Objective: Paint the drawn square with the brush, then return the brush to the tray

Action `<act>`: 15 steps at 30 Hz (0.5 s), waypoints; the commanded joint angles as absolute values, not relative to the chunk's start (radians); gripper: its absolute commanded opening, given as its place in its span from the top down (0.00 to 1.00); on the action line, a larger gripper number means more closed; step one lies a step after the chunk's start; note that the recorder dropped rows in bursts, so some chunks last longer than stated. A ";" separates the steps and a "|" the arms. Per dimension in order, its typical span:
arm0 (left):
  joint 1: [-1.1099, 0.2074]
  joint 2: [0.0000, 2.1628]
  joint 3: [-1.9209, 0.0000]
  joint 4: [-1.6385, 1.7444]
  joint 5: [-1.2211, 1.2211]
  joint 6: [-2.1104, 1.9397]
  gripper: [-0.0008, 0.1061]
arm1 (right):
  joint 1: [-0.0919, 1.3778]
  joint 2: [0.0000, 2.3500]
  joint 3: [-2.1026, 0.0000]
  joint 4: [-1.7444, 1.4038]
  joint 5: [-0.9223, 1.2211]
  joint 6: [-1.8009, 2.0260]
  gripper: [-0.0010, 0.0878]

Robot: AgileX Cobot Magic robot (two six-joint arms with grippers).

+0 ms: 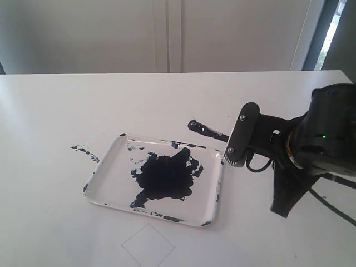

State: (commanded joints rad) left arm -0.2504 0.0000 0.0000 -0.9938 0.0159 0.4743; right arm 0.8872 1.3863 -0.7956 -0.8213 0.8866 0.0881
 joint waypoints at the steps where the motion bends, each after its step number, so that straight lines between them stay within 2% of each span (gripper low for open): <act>1: -0.250 0.000 0.000 -0.994 0.016 0.474 0.99 | 0.903 1.386 -0.800 -0.834 0.909 0.088 0.99; 9: -0.250 0.000 0.000 -0.994 0.016 0.474 0.99 | 1.024 1.388 -0.807 -1.023 1.126 0.088 0.99; 15: -0.250 0.000 0.000 -0.994 0.016 0.474 0.99 | 1.065 1.388 -0.807 -1.078 1.183 0.138 0.99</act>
State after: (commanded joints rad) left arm -0.2504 0.0000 0.0000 -0.9938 0.0159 0.4743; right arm 1.0650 1.3881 -0.8065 -1.0778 1.1827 0.1381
